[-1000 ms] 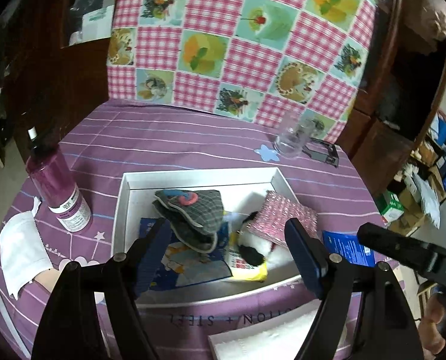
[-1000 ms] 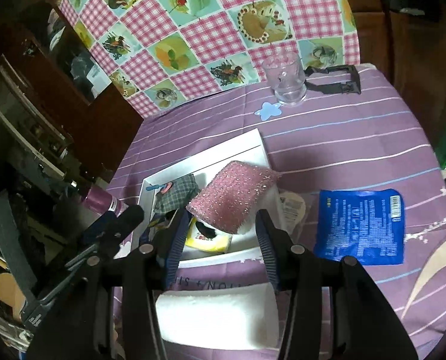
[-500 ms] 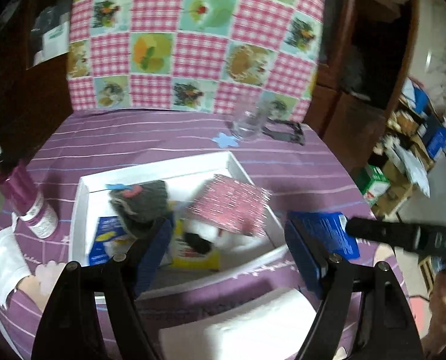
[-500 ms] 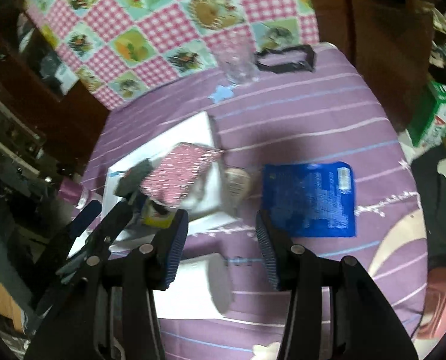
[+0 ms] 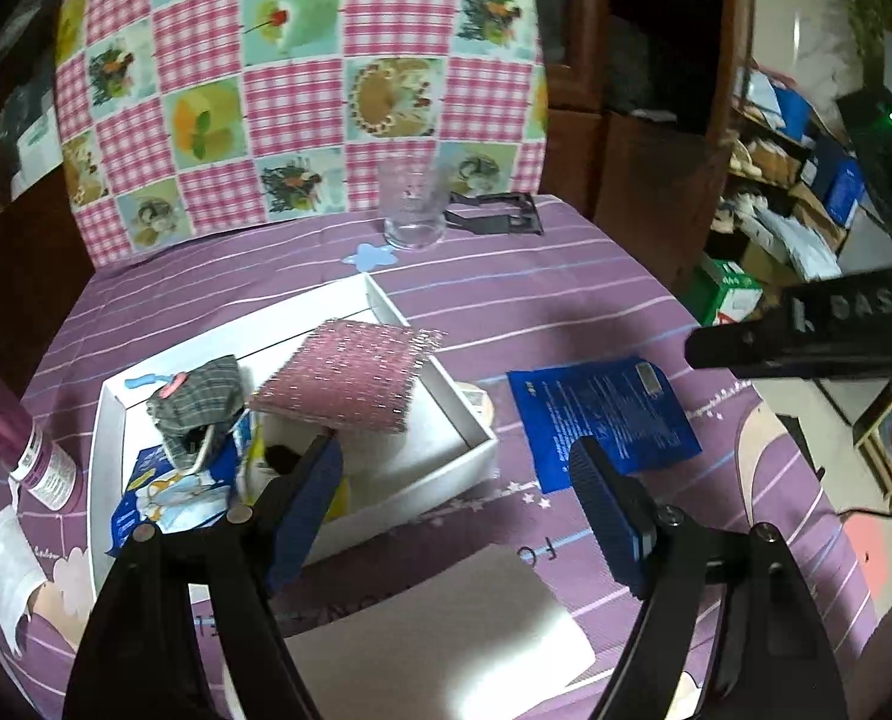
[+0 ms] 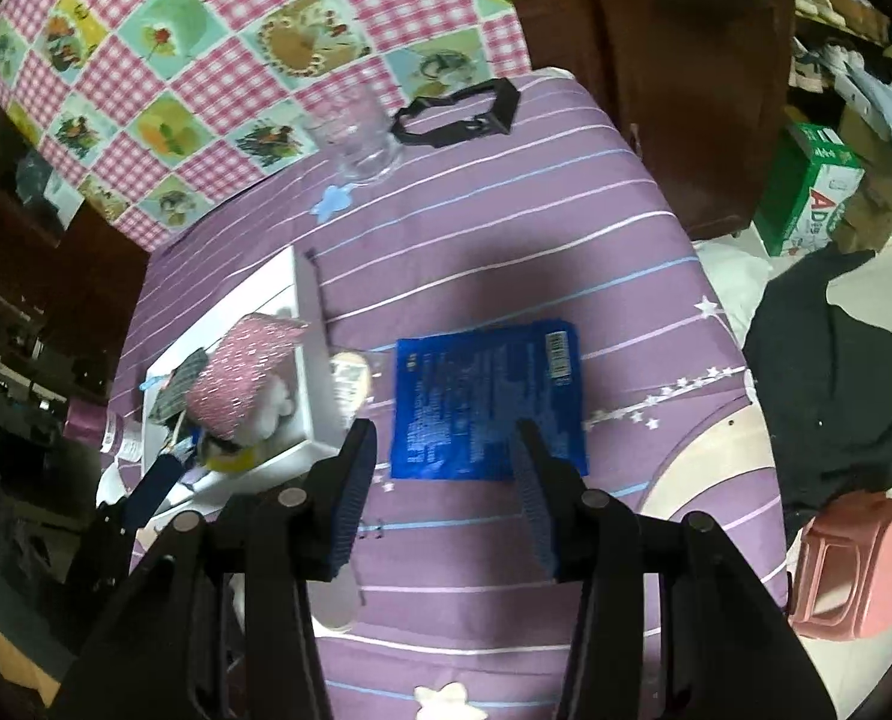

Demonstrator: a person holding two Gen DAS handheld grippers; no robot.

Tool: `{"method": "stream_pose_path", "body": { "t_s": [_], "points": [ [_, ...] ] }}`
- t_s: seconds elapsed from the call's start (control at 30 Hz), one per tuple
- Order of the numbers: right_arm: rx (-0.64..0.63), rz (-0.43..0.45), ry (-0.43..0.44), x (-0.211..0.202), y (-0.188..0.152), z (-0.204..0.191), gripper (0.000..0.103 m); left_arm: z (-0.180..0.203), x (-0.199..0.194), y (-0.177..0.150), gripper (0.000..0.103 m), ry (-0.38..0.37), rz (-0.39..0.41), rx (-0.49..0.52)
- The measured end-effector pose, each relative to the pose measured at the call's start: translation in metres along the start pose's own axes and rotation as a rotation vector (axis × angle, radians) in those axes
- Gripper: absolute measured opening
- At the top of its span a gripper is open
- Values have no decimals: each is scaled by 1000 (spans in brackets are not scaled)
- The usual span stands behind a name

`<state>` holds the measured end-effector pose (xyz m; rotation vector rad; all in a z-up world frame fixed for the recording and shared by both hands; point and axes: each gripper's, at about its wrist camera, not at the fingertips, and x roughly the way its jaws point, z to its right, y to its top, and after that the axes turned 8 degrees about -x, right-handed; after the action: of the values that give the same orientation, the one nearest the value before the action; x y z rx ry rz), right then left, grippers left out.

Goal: Organize soft objects
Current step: 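Move the right tool to the blue printed packet and grasp it, then lift the blue packet with the right tool while the left tool grasps the clear round-pad packet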

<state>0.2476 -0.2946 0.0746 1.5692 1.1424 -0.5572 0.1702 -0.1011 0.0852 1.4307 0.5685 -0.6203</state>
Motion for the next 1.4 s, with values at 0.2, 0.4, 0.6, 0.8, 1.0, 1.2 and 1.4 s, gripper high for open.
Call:
{"method": "stream_pose_path", "body": {
  "t_s": [0.2, 0.4, 0.6, 0.8, 1.0, 1.2, 1.4],
  "points": [
    [28, 11, -95, 27, 4, 28, 48, 5, 4, -5, 78, 4, -6, 28],
    [118, -37, -16, 66, 2, 55, 48, -15, 2, 1, 78, 16, -8, -4],
    [109, -6, 68, 78, 0, 40, 68, -52, -4, 13, 78, 15, -14, -112],
    [-60, -21, -36, 87, -2, 6, 85, -78, 3, 15, 78, 85, -19, -174],
    [-287, -77, -234, 108, -14, -32, 102, -78, 9, 12, 78, 86, -30, -181],
    [-331, -88, -219, 100, -16, -34, 86, -58, 2, 11, 78, 122, 8, -91],
    [-335, -73, -188, 97, -16, -45, 40, -52, -1, 11, 78, 122, 16, -76]
  ]
}}
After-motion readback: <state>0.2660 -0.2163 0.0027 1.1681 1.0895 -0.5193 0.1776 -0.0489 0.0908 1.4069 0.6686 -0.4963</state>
